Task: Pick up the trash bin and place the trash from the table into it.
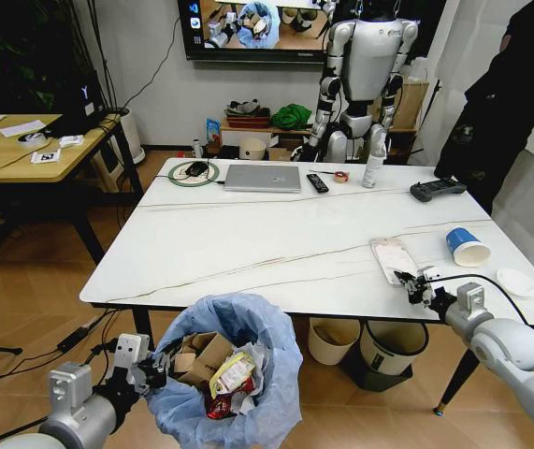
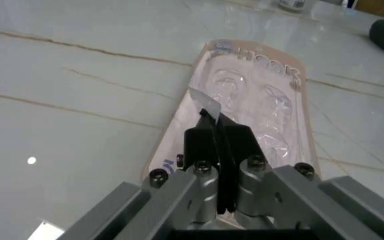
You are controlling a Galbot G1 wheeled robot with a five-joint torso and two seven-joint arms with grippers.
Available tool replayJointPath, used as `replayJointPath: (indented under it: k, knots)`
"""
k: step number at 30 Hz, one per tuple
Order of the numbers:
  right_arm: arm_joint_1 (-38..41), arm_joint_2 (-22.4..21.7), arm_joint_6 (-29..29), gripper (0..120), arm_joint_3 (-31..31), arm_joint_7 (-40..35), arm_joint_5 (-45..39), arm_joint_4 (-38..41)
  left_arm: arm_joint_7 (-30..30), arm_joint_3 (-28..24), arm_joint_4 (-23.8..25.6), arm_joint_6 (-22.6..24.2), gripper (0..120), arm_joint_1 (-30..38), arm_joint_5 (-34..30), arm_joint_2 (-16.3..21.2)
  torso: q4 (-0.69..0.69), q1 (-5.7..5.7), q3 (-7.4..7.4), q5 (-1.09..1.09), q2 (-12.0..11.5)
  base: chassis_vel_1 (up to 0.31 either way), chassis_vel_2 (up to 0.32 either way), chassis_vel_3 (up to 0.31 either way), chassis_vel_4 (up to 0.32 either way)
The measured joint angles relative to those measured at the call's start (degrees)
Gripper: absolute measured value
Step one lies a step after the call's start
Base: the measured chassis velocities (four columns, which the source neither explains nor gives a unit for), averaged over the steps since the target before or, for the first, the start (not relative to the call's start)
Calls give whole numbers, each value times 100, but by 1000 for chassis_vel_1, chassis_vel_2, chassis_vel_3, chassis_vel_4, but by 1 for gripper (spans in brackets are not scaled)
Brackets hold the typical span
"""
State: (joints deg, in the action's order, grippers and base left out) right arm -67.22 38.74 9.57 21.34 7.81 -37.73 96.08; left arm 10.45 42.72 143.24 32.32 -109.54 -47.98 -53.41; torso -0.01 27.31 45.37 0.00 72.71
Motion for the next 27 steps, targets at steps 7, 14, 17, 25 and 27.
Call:
replayJointPath:
  k: [7, 14, 17, 25, 27]
  knots:
    - [11, -27, -114, 0, 237, 49, -138, 231, 1, -4, 0, 0, 0, -6, 1, -7, 0, 0, 0, 0, 0, 0, 0, 0, 0]
    - [61, -57, -211, 0, 381, 103, -303, 473, 5, -5, 0, 0, 0, -16, 13, -12, 0, 0, 0, 0, 0, 0, 0, 0, 0]
    - [63, -91, -238, 0, 424, 124, -402, 621, 7, -5, 0, 0, 0, -26, 20, -12, 0, 0, 0, 0, 0, 0, 0, 0, 0]
    - [122, -217, -435, 0, 445, 254, -744, 1003, 10, -4, 0, 0, 0, -57, 44, -22, 0, -1, 0, 0, 0, 0, 0, 0, 0]
    - [185, -297, -558, 0, 396, 369, -944, 1210, 10, -1, 0, 1, 0, -75, 55, -23, -1, -1, 0, -1, 0, 0, 0, 0, 0]
